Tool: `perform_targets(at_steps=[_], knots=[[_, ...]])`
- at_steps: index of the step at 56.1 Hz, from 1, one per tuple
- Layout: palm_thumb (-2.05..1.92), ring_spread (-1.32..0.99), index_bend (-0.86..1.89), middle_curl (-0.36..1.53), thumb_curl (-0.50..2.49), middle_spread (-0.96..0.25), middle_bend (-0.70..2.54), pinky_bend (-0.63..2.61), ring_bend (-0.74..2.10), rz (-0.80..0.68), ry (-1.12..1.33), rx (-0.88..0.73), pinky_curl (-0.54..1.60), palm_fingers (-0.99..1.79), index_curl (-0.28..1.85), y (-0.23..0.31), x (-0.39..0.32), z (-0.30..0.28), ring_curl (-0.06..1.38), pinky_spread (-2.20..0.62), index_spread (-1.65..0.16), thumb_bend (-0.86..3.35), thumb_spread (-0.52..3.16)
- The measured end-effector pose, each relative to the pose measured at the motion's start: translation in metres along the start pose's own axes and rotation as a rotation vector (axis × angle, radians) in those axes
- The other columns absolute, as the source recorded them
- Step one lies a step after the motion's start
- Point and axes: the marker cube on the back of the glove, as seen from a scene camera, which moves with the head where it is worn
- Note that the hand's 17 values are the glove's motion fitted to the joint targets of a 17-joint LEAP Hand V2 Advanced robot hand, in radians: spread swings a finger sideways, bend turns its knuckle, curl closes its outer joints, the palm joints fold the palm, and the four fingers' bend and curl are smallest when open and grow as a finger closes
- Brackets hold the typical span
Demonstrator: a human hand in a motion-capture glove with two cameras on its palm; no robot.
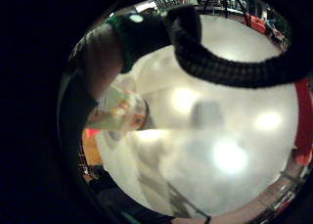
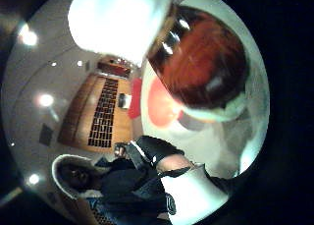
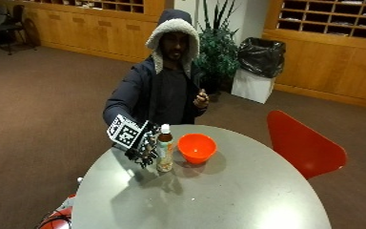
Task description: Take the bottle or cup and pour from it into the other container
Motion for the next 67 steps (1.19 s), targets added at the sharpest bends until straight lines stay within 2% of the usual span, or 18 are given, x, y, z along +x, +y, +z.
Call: perform_targets(at_steps=[9, 25, 30, 34, 38, 42, 52, 59, 63, 67], knots=[[0.4, 0.2, 0.08, 0.36, 0.34, 0.1, 0.3, 0.83, 0.45, -0.041, -0.206, 0.119, 0.38, 0.28, 0.12, -0.007, 0.009, 0.019, 0.32, 0.34, -0.26, 0.0, 0.84], [0.64, 0.14, 0.12, 0.36, 0.38, 0.01, 0.32, 0.72, 0.52, -0.047, -0.402, 0.105, 0.35, 0.53, 0.17, -0.021, 0.005, 0.044, 0.34, 0.31, -0.24, 0.0, 0.84], [0.7, 0.11, 0.12, 0.36, 0.39, -0.02, 0.32, 0.67, 0.53, -0.068, -0.419, 0.136, 0.34, 0.61, 0.18, -0.025, 0.005, 0.046, 0.33, 0.3, -0.25, -0.01, 0.83], [0.76, 0.07, 0.12, 0.37, 0.42, -0.06, 0.33, 0.62, 0.58, -0.174, -0.412, 0.235, 0.32, 0.73, 0.19, -0.036, 0.007, 0.047, 0.34, 0.3, -0.27, 0.0, 0.82], [0.83, 0.0, 0.11, 0.38, 0.45, -0.1, 0.36, 0.56, 0.62, -0.084, -0.432, 0.116, 0.31, 0.88, 0.2, -0.029, 0.008, 0.049, 0.35, 0.28, -0.28, 0.01, 0.8], [0.89, -0.07, 0.1, 0.39, 0.48, -0.16, 0.37, 0.51, 0.66, -0.099, -0.442, 0.103, 0.3, 1.0, 0.21, -0.027, 0.009, 0.052, 0.36, 0.23, -0.29, 0.01, 0.76], [0.95, -0.16, 0.09, 0.42, 0.57, -0.23, 0.35, 0.51, 0.66, -0.118, -0.456, 0.216, 0.33, 1.09, 0.22, -0.034, 0.006, 0.056, 0.4, 0.06, -0.29, -0.02, 0.56], [0.95, -0.19, 0.1, 0.45, 0.61, -0.24, 0.36, 0.53, 0.67, -0.167, -0.439, 0.234, 0.35, 1.15, 0.23, -0.03, 0.007, 0.057, 0.42, -0.05, -0.28, -0.03, 0.45], [0.95, -0.2, 0.11, 0.46, 0.63, -0.24, 0.36, 0.54, 0.67, -0.238, -0.441, 0.311, 0.35, 1.16, 0.23, -0.033, 0.007, 0.057, 0.42, -0.09, -0.28, -0.04, 0.41], [0.94, -0.2, 0.11, 0.46, 0.64, -0.25, 0.37, 0.54, 0.68, -0.213, -0.452, 0.291, 0.36, 1.17, 0.24, -0.029, 0.002, 0.054, 0.43, -0.11, -0.27, -0.04, 0.38]])
